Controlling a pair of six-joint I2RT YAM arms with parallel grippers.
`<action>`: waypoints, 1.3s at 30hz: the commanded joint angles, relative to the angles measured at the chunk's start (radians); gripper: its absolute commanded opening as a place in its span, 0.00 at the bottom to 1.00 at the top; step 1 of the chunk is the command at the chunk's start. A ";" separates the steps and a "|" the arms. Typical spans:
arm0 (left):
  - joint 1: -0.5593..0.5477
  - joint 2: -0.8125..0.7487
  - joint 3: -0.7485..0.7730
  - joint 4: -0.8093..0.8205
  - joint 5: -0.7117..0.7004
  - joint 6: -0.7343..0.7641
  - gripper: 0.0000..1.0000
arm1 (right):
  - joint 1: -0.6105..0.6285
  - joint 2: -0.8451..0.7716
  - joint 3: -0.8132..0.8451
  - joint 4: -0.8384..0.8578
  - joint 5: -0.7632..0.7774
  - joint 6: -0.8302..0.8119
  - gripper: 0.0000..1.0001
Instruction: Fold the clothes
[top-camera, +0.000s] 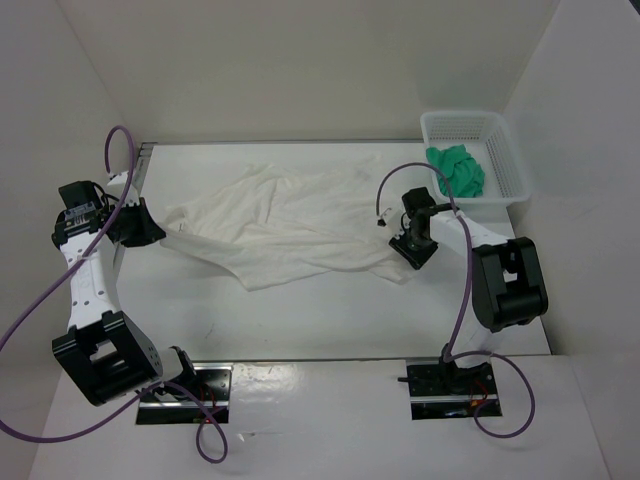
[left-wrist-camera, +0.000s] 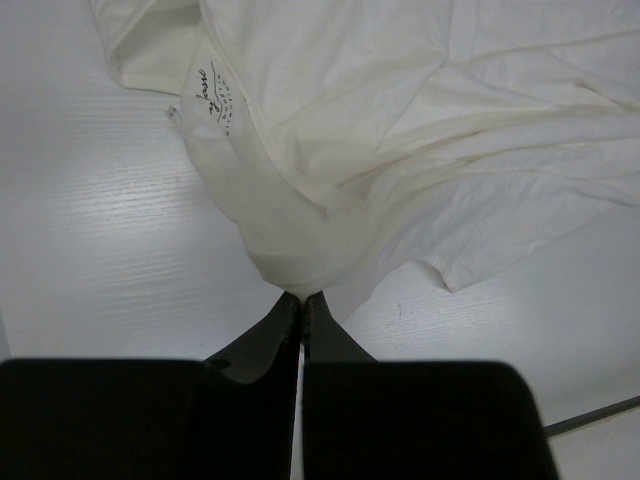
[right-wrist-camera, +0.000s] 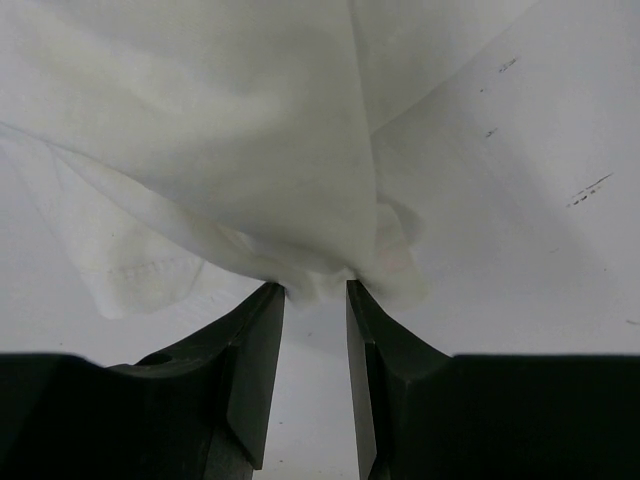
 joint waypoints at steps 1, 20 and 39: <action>-0.004 0.001 -0.014 0.007 0.025 0.008 0.00 | -0.006 -0.010 0.015 0.012 -0.040 -0.012 0.39; -0.004 0.001 -0.014 0.007 0.025 0.008 0.00 | -0.086 -0.041 0.089 -0.008 -0.144 -0.002 0.39; -0.013 0.001 -0.014 0.007 0.025 0.008 0.00 | -0.107 -0.030 0.107 -0.039 -0.235 -0.021 0.45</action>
